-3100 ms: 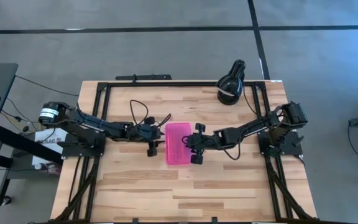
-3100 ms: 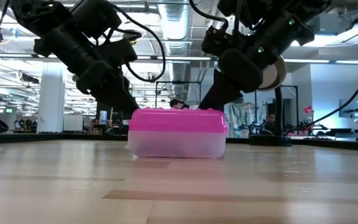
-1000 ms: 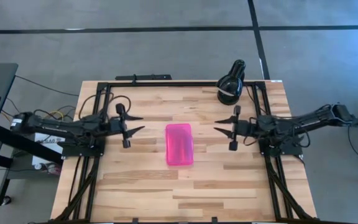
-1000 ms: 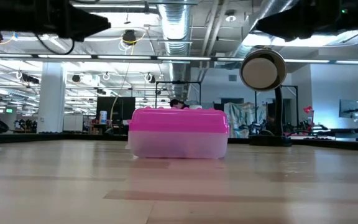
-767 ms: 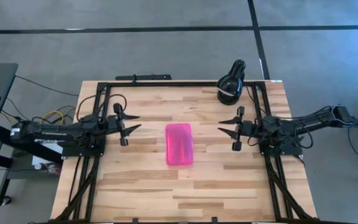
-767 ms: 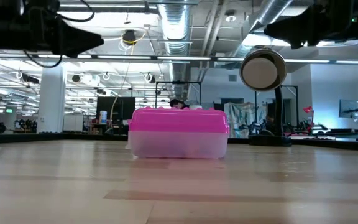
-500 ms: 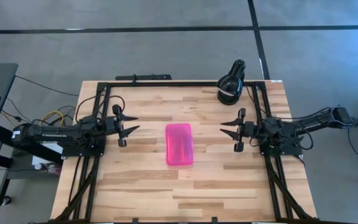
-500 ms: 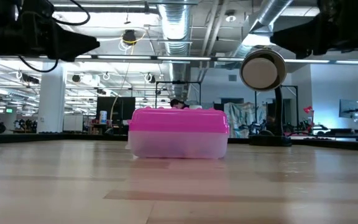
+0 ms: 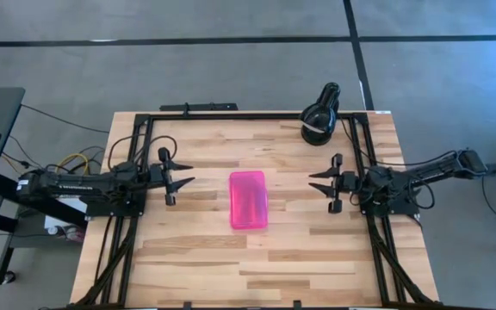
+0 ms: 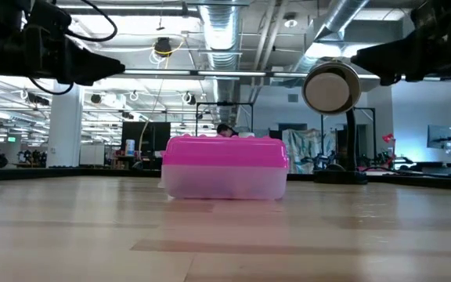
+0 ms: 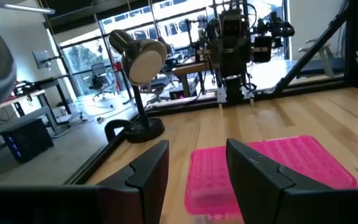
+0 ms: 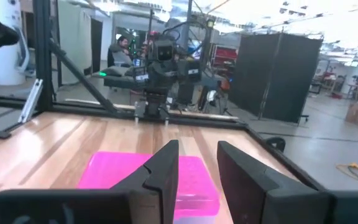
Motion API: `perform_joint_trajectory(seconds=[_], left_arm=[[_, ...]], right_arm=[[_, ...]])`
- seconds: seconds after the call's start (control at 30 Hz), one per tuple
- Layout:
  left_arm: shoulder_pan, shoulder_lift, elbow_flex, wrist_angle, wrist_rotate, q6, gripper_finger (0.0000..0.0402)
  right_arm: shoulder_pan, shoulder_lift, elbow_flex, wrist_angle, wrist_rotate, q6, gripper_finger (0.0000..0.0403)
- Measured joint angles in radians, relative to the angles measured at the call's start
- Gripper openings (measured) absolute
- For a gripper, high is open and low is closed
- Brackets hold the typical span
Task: Pick & place school supplies into a supply box
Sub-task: Return to Home Position
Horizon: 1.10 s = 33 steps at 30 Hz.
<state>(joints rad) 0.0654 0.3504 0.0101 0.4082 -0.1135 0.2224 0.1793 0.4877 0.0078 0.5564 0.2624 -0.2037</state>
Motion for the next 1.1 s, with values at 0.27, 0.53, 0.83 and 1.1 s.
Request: perform_joint_trajectory(seconds=[0.27,0.53,0.83,1.1], left_arm=[[0.000,0.000,-0.001,-0.002,0.028,0.025,0.0155],[0.000,-0.004,-0.002,-0.012,0.078,0.050,0.0155],[-0.001,-0.157,-0.002,-0.163,0.125,0.047,0.0155],[-0.001,-0.349,-0.002,-0.345,0.135,0.045,0.0155]], right_arm=[[-0.188,-0.087,-0.001,-0.120,-0.282,-0.002,0.0107],[-0.207,-0.133,-0.001,-0.254,-0.354,-0.008,0.0107],[-0.159,-0.267,-0.002,-0.315,-0.257,-0.063,0.0107],[-0.157,-0.463,-0.002,-0.494,-0.265,-0.067,0.0107]])
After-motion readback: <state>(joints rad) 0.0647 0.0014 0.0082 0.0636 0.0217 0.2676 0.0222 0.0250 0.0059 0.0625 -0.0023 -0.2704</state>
